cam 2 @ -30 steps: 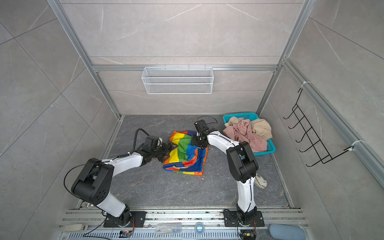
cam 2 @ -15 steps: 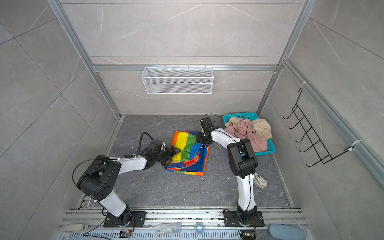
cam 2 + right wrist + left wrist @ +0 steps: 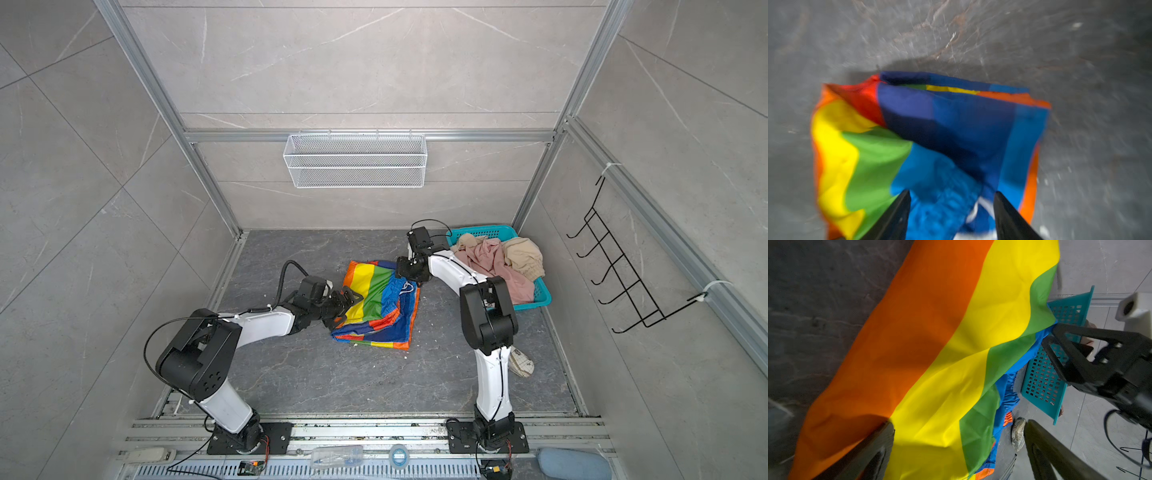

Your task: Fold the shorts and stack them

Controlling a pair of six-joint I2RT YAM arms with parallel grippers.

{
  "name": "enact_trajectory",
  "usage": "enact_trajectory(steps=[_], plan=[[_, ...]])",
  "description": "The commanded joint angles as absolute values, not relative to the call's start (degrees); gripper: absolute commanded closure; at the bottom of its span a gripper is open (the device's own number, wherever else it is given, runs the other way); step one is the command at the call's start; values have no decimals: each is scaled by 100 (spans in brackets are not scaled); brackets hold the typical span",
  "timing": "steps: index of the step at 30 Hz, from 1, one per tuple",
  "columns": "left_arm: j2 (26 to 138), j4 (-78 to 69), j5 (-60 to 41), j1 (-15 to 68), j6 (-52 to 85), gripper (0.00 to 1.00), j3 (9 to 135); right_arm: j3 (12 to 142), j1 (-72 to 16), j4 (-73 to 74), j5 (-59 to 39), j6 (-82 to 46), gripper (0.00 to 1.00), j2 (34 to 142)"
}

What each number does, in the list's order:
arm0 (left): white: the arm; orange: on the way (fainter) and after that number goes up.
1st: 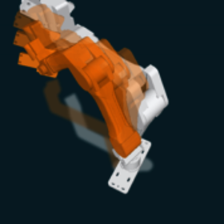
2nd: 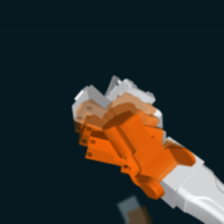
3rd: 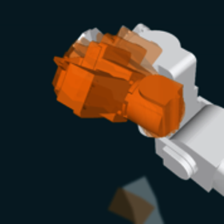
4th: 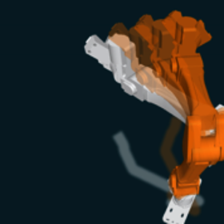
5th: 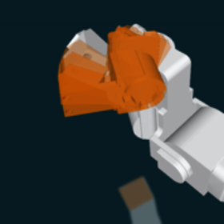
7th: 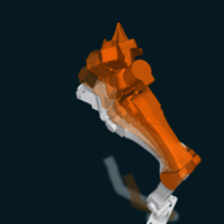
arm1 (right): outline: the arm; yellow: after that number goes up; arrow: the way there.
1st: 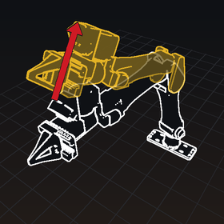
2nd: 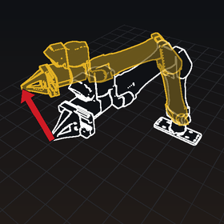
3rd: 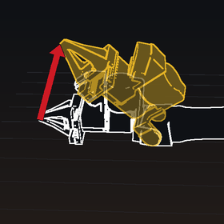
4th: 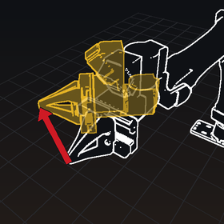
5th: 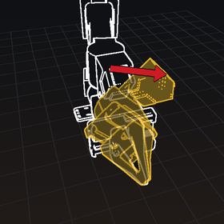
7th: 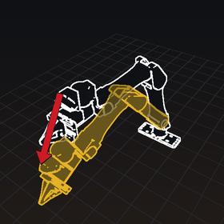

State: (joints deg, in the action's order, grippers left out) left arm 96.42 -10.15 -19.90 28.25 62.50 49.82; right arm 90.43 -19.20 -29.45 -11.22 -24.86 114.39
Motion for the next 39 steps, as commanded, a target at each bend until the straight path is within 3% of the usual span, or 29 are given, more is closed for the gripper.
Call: enact_trajectory(steps=[1,6,13,23,26,29,31,39], plan=[[9274,-596,-2089,2772,5949,1,5774,8497,-2067,-2584,-1628,-2855,23,10492],[9604,-761,-2305,2394,6322,1,6304,7522,-2474,-2151,-1717,-3176,15,9946],[10701,-613,-2677,2416,6298,1,7355,6945,-2717,-1963,-1660,-3313,26,10128],[11796,-921,-2697,2448,6285,1,7720,7069,-2756,-2011,-1641,-3014,40,10805],[11929,-951,-2651,2432,6306,0,7755,7154,-2795,-2116,-1615,-2919,52,10946],[12026,-857,-2602,2411,6256,0,7800,7092,-2795,-2187,-1554,-2876,75,10869],[12090,-848,-2584,2367,6253,1,7772,6970,-2795,-2283,-1436,-2844,86,10685],[12181,-771,-2488,2293,6096,0,7694,5991,-2777,-2395,-1028,-2792,94,10037]])
